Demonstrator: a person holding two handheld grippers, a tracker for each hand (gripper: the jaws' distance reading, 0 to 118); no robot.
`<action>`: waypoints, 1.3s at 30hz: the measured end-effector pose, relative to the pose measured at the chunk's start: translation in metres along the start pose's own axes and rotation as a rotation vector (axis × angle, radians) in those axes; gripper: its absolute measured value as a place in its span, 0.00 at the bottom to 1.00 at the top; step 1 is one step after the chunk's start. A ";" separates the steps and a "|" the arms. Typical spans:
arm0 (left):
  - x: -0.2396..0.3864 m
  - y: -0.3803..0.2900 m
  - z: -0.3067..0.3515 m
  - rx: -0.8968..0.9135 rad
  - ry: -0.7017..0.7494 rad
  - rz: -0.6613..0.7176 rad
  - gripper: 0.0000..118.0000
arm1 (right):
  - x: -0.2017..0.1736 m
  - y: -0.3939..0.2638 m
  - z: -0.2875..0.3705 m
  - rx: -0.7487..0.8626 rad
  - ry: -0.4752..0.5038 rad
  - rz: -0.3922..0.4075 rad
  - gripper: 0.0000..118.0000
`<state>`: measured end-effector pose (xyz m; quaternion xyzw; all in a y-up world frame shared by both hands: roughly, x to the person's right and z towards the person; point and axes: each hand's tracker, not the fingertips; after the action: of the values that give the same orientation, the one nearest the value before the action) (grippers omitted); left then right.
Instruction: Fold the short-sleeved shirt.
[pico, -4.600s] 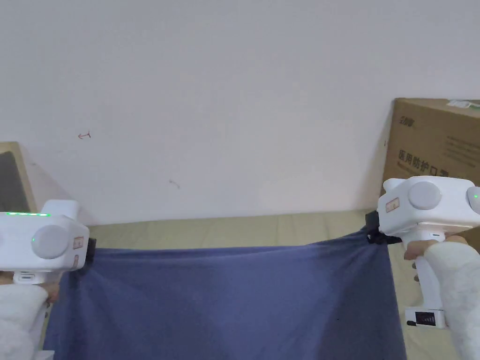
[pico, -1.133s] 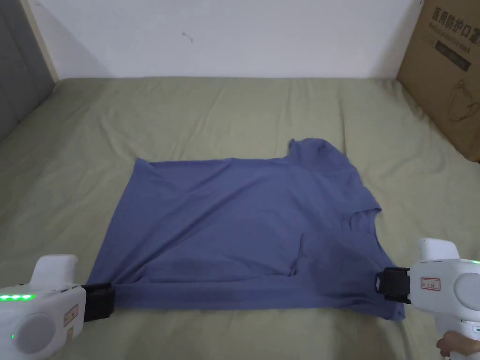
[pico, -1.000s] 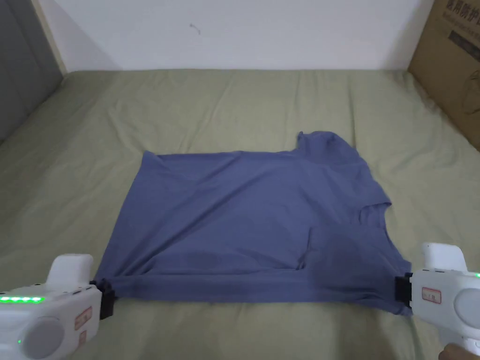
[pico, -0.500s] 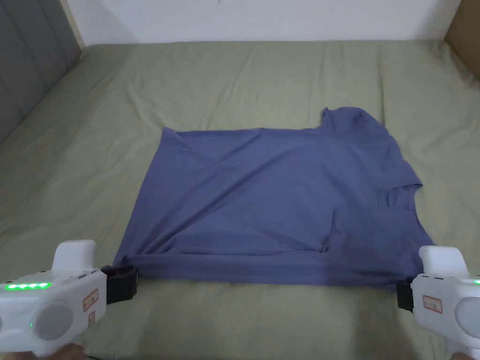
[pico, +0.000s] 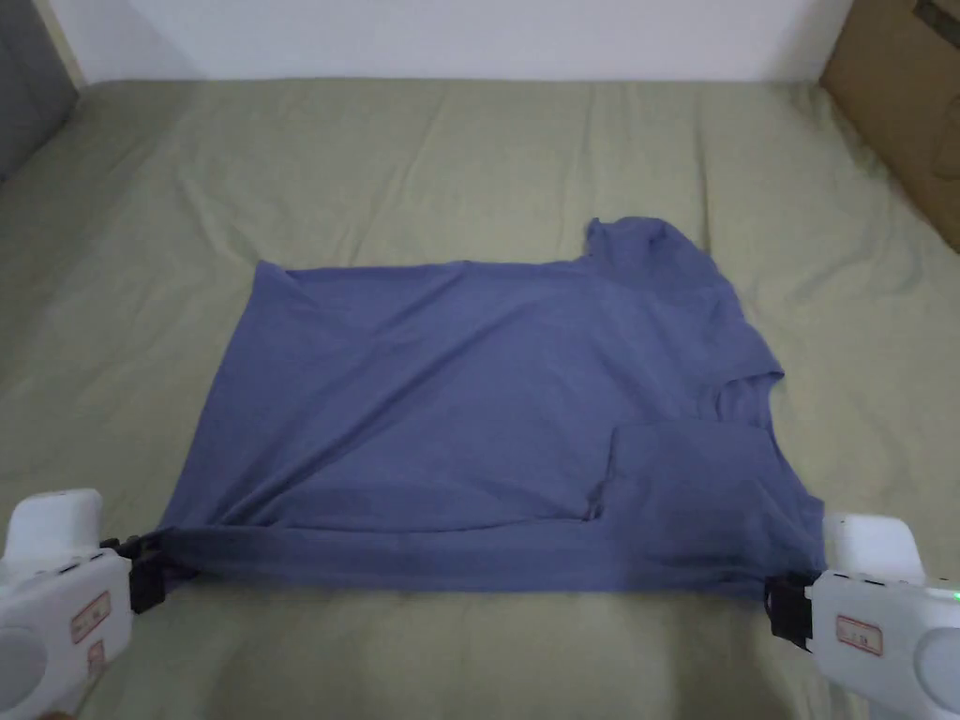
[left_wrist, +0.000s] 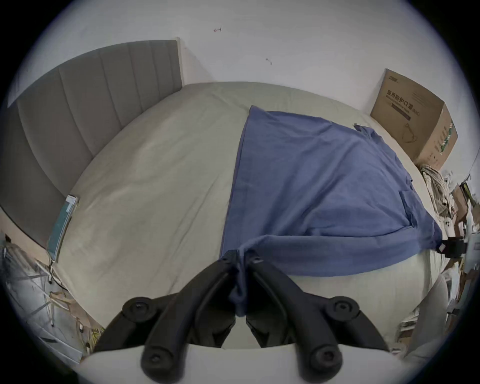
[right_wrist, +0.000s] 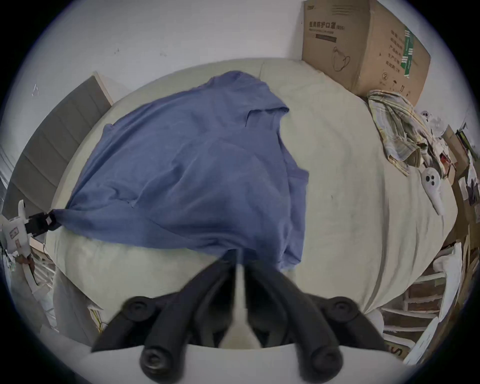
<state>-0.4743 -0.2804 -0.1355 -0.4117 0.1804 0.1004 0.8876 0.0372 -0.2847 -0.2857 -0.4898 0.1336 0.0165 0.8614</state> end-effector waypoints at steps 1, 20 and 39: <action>0.000 0.002 0.001 0.004 -0.005 0.002 0.04 | 0.004 0.003 0.003 0.015 0.008 -0.010 0.35; 0.000 0.008 -0.009 -0.045 0.017 -0.028 0.04 | 0.027 0.046 -0.016 -0.017 0.046 -0.019 0.02; 0.042 0.146 -0.122 -0.123 0.047 -0.195 0.09 | 0.018 0.193 -0.104 -0.049 -0.029 0.019 0.02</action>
<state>-0.5123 -0.2795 -0.3269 -0.4830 0.1536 0.0148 0.8619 0.0019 -0.2743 -0.5021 -0.5091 0.1250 0.0350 0.8508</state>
